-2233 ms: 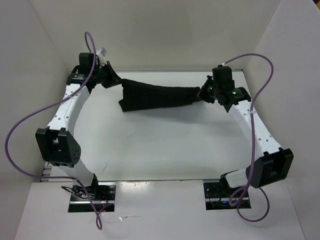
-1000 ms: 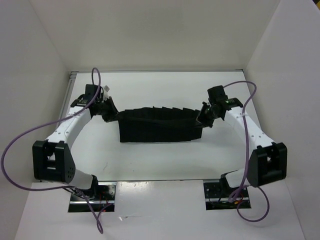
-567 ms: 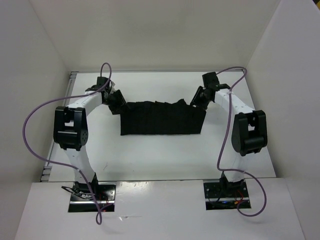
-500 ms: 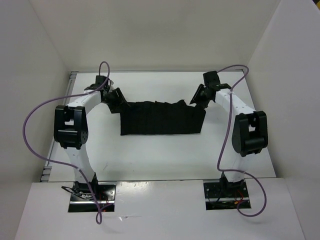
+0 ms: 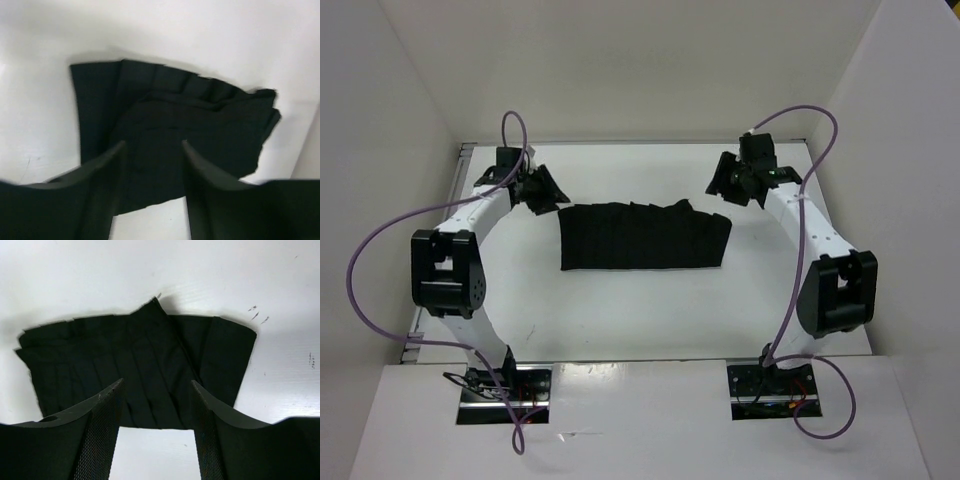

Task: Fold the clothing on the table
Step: Fold the skirt

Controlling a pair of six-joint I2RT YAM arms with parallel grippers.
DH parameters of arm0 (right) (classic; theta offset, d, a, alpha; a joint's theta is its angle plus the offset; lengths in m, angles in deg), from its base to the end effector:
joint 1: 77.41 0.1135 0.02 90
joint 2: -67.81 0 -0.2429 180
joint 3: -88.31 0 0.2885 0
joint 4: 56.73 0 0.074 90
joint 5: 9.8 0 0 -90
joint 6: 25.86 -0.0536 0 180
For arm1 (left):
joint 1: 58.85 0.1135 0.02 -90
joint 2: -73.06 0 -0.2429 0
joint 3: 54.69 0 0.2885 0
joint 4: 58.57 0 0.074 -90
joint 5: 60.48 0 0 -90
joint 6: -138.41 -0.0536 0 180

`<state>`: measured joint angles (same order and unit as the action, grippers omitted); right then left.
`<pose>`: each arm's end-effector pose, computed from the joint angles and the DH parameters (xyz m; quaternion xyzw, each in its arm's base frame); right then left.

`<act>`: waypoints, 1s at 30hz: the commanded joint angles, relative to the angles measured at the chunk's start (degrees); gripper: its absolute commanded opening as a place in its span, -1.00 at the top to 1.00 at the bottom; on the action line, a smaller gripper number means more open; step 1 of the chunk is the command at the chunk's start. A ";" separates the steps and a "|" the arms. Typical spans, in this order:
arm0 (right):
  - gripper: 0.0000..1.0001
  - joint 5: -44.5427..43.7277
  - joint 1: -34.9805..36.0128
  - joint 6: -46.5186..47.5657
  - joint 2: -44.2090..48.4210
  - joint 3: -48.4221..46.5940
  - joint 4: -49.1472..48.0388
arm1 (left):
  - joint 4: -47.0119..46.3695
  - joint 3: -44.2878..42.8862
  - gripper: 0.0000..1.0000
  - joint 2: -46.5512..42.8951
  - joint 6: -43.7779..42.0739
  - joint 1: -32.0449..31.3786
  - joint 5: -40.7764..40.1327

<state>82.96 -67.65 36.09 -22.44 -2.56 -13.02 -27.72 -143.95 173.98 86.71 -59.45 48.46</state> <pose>0.3964 0.0708 0.2724 0.1363 0.9070 0.1498 0.3693 0.4403 -0.0220 0.2094 -0.2290 0.8759 -0.2743 0.3244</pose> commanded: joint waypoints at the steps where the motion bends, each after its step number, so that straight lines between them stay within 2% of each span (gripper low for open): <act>1: -0.19 2.68 0.35 6.86 -4.48 -0.40 0.90 | -1.36 2.46 0.04 3.12 -2.80 -0.01 -3.99; 2: -0.19 3.55 0.35 7.92 -6.84 -1.10 0.90 | -0.75 2.46 0.23 3.92 -3.58 -0.01 -4.78; 3: -0.19 3.56 0.35 9.41 -8.17 -2.76 1.51 | -0.75 2.46 0.55 5.50 -4.20 -0.01 -4.79; 6: -0.19 4.88 0.35 10.91 -13.08 -6.01 2.13 | -0.75 1.93 0.80 7.87 -4.20 -0.01 -5.40; 12: -0.19 8.13 0.35 11.44 -20.47 -10.68 2.13 | -0.22 -1.06 0.82 10.95 -4.20 -0.01 -6.72; 21: -0.19 11.30 0.35 11.97 -25.93 -13.50 1.61 | -0.22 -2.11 0.82 13.86 -4.20 -0.01 -7.25; 24: -0.19 11.30 0.35 11.97 -27.52 -14.73 1.61 | -0.22 -2.11 0.91 15.09 -4.20 -1.24 -7.25; 25: -0.19 11.30 0.35 12.49 -28.39 -15.25 1.61 | -0.22 -2.11 1.00 15.96 -3.68 -1.24 -7.25; 30: -0.17 13.23 0.35 12.50 -30.94 -16.40 0.55 | -0.22 -1.59 1.00 17.46 -3.68 -1.77 -8.39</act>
<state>94.59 -67.65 47.52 -52.15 -15.55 -10.99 -27.74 -144.84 189.24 84.35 -60.67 41.60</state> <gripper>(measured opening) 0.588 0.000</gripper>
